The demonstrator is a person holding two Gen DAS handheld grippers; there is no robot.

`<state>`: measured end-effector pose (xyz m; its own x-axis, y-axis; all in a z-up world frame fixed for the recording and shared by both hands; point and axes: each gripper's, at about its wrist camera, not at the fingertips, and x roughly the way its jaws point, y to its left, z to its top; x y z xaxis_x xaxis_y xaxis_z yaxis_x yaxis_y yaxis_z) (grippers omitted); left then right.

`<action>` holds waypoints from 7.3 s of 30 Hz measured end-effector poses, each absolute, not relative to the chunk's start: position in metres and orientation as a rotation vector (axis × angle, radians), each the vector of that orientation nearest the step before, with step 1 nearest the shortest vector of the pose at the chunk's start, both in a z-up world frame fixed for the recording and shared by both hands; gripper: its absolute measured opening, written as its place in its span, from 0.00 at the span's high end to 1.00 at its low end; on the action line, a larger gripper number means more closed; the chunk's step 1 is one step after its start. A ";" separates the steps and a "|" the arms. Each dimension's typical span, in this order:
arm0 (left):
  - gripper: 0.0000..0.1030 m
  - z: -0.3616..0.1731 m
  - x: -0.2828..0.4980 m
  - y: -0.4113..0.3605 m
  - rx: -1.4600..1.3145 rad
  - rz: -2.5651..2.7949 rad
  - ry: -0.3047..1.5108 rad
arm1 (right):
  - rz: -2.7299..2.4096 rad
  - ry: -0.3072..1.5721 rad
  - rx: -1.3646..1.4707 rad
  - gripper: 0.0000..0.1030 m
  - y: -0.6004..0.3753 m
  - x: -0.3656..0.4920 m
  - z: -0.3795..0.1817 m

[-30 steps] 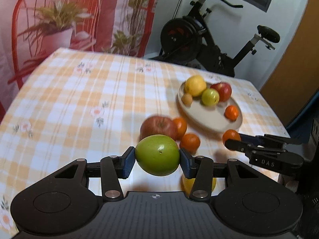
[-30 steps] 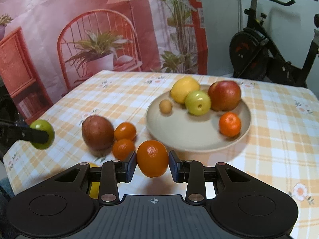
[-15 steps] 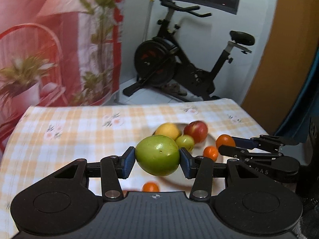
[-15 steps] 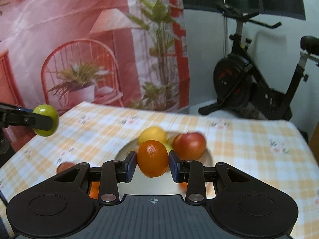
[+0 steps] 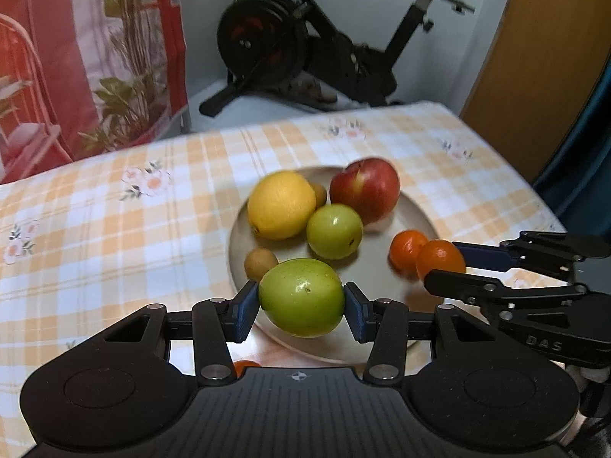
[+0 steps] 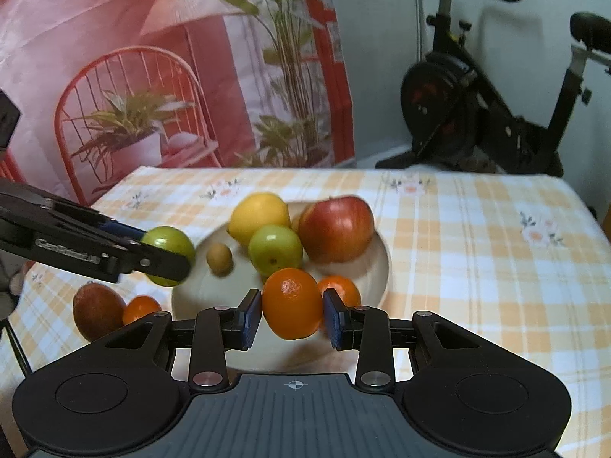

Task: Organize fruits
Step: 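Carry the green apple in the left tool while the right tool carries the tangerine to the plate, then open the left tool on the plate while the right tool releases the tangerine there, then withdraw both tools from the plate toward the large yellow lemon, then close both tools around the large yellow lemon from opposite sides, then lift the yellow lemon with both tools and carry it toward the plate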

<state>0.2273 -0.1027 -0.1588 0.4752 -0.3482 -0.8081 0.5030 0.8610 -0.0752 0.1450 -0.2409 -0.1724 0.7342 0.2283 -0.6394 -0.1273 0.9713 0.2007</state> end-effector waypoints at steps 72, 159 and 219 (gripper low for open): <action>0.44 -0.134 0.194 -0.030 0.131 -0.442 0.856 | 0.210 0.722 0.067 0.63 -0.188 0.115 -0.158; 0.46 -0.183 0.126 0.007 -0.136 -0.559 1.015 | 0.519 0.884 0.068 0.51 -0.098 0.065 -0.191; 0.53 -0.191 0.135 0.011 -0.240 -0.557 1.003 | 0.513 0.810 0.147 0.52 -0.110 0.070 -0.202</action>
